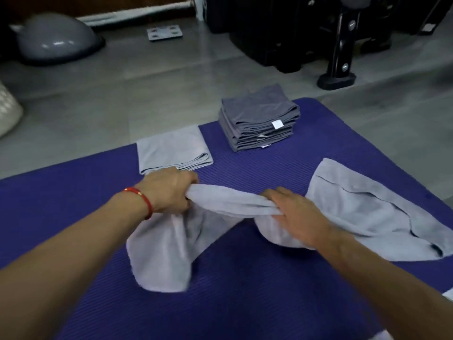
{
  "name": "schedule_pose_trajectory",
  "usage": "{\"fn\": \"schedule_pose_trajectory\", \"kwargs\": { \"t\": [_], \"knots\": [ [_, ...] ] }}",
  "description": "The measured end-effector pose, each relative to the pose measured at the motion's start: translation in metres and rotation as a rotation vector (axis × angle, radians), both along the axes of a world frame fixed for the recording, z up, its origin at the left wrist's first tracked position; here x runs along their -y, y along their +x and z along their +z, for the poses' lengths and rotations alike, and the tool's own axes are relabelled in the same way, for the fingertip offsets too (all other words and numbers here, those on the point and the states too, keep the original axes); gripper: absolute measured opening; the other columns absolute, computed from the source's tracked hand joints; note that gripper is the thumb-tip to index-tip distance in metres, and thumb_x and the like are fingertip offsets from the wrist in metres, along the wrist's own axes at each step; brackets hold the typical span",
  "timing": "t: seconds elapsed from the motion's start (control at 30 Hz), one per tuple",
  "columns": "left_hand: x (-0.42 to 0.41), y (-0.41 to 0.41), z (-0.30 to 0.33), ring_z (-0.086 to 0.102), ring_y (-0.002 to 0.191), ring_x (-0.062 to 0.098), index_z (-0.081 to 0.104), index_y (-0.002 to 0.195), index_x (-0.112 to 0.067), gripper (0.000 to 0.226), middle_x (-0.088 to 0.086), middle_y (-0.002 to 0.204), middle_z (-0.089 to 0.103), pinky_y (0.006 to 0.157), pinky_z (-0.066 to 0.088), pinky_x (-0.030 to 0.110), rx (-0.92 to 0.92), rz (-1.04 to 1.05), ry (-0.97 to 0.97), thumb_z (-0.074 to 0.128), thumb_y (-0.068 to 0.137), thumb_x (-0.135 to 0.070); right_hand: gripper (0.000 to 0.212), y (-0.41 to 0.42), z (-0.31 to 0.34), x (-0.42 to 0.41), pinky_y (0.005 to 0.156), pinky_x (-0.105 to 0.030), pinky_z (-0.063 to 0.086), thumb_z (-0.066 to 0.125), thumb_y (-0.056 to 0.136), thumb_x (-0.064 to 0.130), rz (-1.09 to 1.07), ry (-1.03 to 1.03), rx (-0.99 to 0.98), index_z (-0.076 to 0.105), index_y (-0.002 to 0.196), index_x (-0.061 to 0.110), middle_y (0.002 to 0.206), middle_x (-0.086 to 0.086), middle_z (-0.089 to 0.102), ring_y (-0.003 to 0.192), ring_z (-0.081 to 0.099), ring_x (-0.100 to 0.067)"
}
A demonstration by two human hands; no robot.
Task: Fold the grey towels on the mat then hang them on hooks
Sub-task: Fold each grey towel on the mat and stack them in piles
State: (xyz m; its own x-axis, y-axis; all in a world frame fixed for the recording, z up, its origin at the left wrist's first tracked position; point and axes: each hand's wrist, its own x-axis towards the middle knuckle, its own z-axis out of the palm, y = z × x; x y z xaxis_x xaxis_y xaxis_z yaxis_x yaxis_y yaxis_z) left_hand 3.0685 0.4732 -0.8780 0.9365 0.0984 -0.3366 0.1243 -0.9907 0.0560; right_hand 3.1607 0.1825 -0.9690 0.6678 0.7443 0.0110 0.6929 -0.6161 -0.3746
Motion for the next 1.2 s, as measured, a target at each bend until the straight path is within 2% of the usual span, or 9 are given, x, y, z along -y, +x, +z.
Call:
{"fn": "schedule_pose_trajectory", "kwargs": {
  "t": [0.1,0.2,0.37,0.53,0.63,0.73,0.87,0.97,1.2],
  "knots": [
    [-0.019,-0.042,-0.026,0.066,0.090,0.028,0.064,0.097,-0.028,0.018,0.004,0.096,0.070,0.070,0.036,0.031,0.156,-0.067,0.162,0.054,0.082,-0.029,0.054,0.011,-0.005,0.022,0.077,-0.040,0.055,0.071,0.082,0.015,0.037,-0.026,0.024,0.054,0.128,0.037,0.104,0.013,0.054,0.089,0.063,-0.016],
    [-0.035,-0.097,-0.064,0.066,0.061,0.028,0.063,0.082,-0.024,0.024,0.006,0.071,0.069,0.058,0.048,0.037,0.369,-0.112,0.112,0.045,0.070,-0.034,0.078,-0.011,-0.026,0.033,0.099,-0.039,0.046,0.072,0.077,0.028,0.166,-0.249,0.039,0.041,0.147,0.039,0.127,0.013,0.052,0.114,0.057,-0.015],
    [-0.025,-0.179,-0.110,0.068,0.088,0.012,0.059,0.118,-0.031,0.038,-0.014,0.100,0.070,0.085,0.050,0.032,0.278,-0.054,-0.182,0.052,0.081,-0.035,0.086,-0.058,-0.025,0.031,0.125,-0.048,-0.007,0.049,0.094,0.058,0.220,-0.518,-0.174,-0.001,0.161,0.035,0.166,0.013,0.004,0.154,0.005,-0.009],
    [0.015,-0.197,-0.092,0.059,0.102,-0.006,0.053,0.129,-0.037,0.034,-0.027,0.117,0.060,0.090,0.044,0.015,0.490,0.094,-0.508,0.059,0.095,-0.037,0.107,-0.096,0.013,-0.034,0.123,-0.035,-0.015,0.057,0.082,0.078,0.393,-0.328,-0.286,-0.011,0.157,0.046,0.161,0.032,-0.012,0.137,-0.026,0.021],
    [0.026,-0.187,-0.068,0.060,0.093,-0.007,0.058,0.124,-0.032,0.036,-0.027,0.103,0.063,0.079,0.045,0.008,0.612,0.210,-0.627,0.072,0.091,-0.030,0.096,-0.128,0.026,-0.090,0.122,-0.019,0.008,0.067,0.084,0.066,0.456,-0.176,-0.495,-0.002,0.151,0.057,0.141,0.045,0.026,0.119,0.008,0.041],
    [0.016,-0.191,-0.058,0.062,0.080,0.000,0.054,0.125,-0.031,0.048,-0.017,0.093,0.066,0.068,0.044,0.009,0.552,0.313,-0.596,0.071,0.083,-0.048,0.033,-0.122,0.032,-0.123,0.090,-0.036,0.054,0.071,0.089,0.048,0.317,0.106,-0.520,0.059,0.119,0.042,0.099,0.021,0.071,0.094,0.064,0.005],
    [-0.018,-0.211,-0.083,0.061,0.088,0.007,0.055,0.125,-0.034,0.063,-0.016,0.101,0.067,0.079,0.053,0.031,0.276,0.485,-0.462,0.062,0.070,-0.064,0.020,-0.083,0.057,-0.137,0.080,-0.035,0.054,0.072,0.086,0.015,0.225,0.227,-0.434,0.068,0.092,0.034,0.090,0.017,0.073,0.087,0.067,-0.004],
    [-0.032,-0.205,-0.103,0.061,0.096,0.009,0.055,0.123,-0.028,0.053,-0.008,0.110,0.065,0.074,0.047,0.018,0.357,0.845,-0.588,0.077,0.079,-0.049,0.013,-0.040,0.077,-0.151,0.070,-0.030,0.044,0.075,0.087,0.021,0.047,0.271,-0.245,0.068,0.096,0.026,0.091,0.010,0.071,0.085,0.065,-0.014],
    [-0.005,-0.141,-0.141,0.059,0.116,0.020,0.058,0.128,-0.022,0.044,-0.002,0.123,0.062,0.093,0.048,0.028,0.198,0.681,-0.547,0.070,0.087,-0.034,0.034,0.017,0.048,-0.139,0.075,-0.035,0.050,0.074,0.083,0.046,-0.050,-0.541,-0.181,0.058,0.098,0.020,0.104,-0.004,0.062,0.091,0.060,-0.023]
  ]
}}
